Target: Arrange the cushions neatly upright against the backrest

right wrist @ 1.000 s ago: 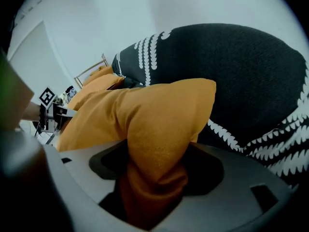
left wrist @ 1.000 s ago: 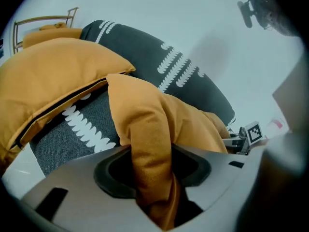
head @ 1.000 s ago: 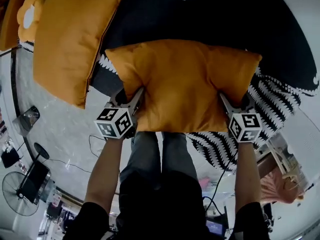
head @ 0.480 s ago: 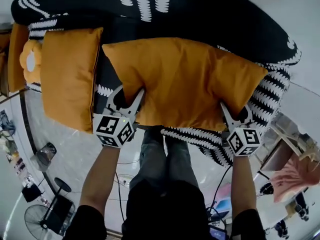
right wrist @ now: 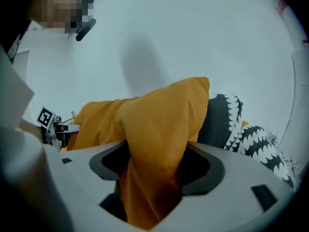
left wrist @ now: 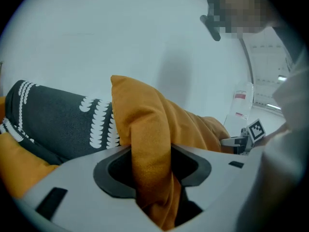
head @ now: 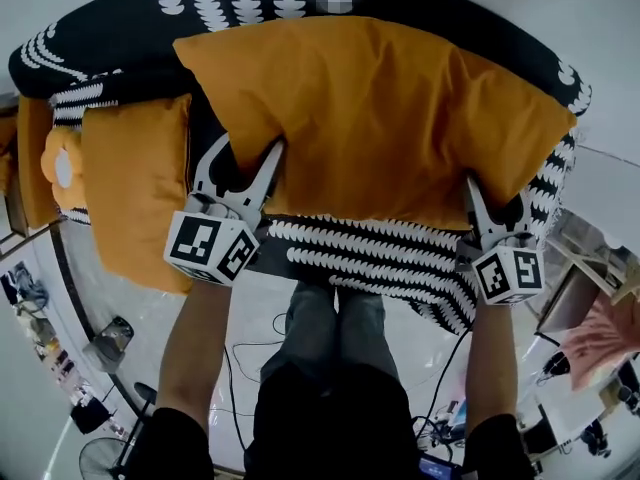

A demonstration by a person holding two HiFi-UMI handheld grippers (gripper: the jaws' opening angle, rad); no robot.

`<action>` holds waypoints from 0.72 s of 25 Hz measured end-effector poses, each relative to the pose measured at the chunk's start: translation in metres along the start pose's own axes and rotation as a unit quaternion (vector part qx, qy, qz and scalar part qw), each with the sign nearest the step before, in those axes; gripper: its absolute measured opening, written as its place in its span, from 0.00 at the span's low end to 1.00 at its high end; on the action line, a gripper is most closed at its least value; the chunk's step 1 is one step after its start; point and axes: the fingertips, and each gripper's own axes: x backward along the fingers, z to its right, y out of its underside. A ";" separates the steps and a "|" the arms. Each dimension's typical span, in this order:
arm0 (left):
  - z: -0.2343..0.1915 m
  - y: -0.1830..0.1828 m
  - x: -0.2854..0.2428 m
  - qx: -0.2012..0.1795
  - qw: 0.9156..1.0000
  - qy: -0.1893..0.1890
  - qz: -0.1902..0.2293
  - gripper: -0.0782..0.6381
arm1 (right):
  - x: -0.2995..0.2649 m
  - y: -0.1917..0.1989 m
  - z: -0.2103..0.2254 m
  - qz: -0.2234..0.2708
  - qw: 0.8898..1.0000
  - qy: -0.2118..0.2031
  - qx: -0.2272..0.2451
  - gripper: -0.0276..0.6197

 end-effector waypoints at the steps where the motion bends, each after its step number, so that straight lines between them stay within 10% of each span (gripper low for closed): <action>1: 0.001 -0.007 -0.004 -0.004 1.000 0.005 0.007 0.41 | -0.001 -0.006 0.002 0.010 1.000 0.004 0.004 0.57; 18: -0.032 -0.010 -0.067 -0.038 0.999 -0.002 0.031 0.47 | -0.038 0.002 0.030 0.045 0.996 0.072 0.019 0.65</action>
